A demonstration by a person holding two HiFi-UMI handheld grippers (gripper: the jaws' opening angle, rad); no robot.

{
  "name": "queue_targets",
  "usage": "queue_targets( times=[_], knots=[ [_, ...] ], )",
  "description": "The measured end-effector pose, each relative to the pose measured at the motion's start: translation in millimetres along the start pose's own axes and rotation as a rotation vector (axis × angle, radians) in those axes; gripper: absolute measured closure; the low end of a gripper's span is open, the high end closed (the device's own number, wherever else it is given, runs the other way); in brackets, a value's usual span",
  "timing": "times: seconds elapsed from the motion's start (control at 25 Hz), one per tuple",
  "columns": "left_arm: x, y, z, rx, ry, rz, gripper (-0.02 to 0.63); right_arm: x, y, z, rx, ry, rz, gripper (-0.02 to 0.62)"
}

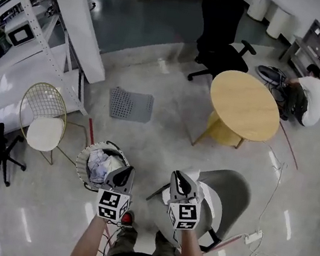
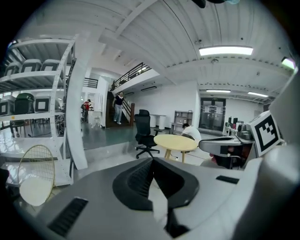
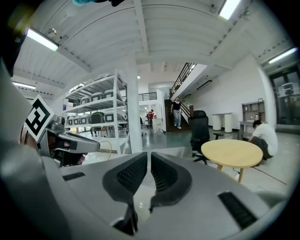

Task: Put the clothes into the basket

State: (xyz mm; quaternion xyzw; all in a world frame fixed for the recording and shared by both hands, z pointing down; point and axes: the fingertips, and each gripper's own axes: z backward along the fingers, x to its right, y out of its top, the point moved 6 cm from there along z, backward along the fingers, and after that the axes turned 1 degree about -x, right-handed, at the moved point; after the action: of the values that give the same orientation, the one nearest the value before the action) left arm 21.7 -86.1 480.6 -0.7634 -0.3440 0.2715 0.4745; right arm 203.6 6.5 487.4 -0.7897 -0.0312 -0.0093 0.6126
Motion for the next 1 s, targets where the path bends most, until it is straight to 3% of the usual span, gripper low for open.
queue_targets(
  times=[0.28,0.56,0.76,1.0],
  knots=[
    [67,-1,-46,-0.038,-0.135,-0.037,0.600,67,-24,41,-0.024,-0.133,-0.059,0.549],
    [126,-24,-84,-0.102,-0.223,-0.049,0.600,117,-68,73,-0.093,-0.205,-0.113,0.549],
    [153,-47,-109,-0.153,-0.241,-0.058,0.600,140,-102,77,-0.143,-0.195,-0.131,0.549],
    [156,-83,-136,-0.233,-0.223,-0.048,0.600,156,-149,55,-0.222,-0.142,-0.139,0.549]
  ],
)
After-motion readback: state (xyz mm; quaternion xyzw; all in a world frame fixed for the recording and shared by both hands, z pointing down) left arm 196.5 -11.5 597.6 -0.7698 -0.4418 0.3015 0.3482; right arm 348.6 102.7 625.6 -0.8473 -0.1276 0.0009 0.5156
